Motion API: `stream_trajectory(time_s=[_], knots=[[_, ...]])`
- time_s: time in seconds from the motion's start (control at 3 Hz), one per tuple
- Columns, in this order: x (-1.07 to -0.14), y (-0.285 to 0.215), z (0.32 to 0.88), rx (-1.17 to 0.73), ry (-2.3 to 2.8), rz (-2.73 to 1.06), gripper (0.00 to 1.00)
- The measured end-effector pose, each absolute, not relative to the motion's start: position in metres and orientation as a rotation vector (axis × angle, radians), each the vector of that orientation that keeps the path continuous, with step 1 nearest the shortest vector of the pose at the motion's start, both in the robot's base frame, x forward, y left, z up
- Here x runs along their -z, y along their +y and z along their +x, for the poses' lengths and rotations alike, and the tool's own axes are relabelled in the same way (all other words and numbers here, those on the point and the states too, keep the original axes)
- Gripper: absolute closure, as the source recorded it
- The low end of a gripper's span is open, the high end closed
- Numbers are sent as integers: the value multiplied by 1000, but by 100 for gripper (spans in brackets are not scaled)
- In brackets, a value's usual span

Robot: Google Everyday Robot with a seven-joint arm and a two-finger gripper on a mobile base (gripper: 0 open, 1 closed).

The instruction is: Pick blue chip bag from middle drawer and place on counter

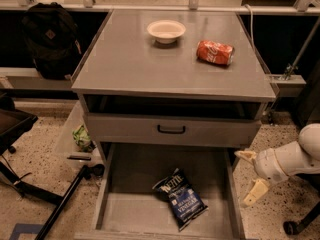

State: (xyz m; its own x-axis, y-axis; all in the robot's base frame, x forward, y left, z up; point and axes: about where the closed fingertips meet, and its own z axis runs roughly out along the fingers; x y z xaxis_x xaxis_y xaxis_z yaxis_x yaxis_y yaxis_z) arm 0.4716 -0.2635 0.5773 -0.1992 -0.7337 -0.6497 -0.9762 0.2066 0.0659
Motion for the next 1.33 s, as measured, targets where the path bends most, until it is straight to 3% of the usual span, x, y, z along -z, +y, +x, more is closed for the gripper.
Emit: stream_trajectory(time_s=[1.33], knots=[[-516,-259,488,-672,2053,-1425,0]])
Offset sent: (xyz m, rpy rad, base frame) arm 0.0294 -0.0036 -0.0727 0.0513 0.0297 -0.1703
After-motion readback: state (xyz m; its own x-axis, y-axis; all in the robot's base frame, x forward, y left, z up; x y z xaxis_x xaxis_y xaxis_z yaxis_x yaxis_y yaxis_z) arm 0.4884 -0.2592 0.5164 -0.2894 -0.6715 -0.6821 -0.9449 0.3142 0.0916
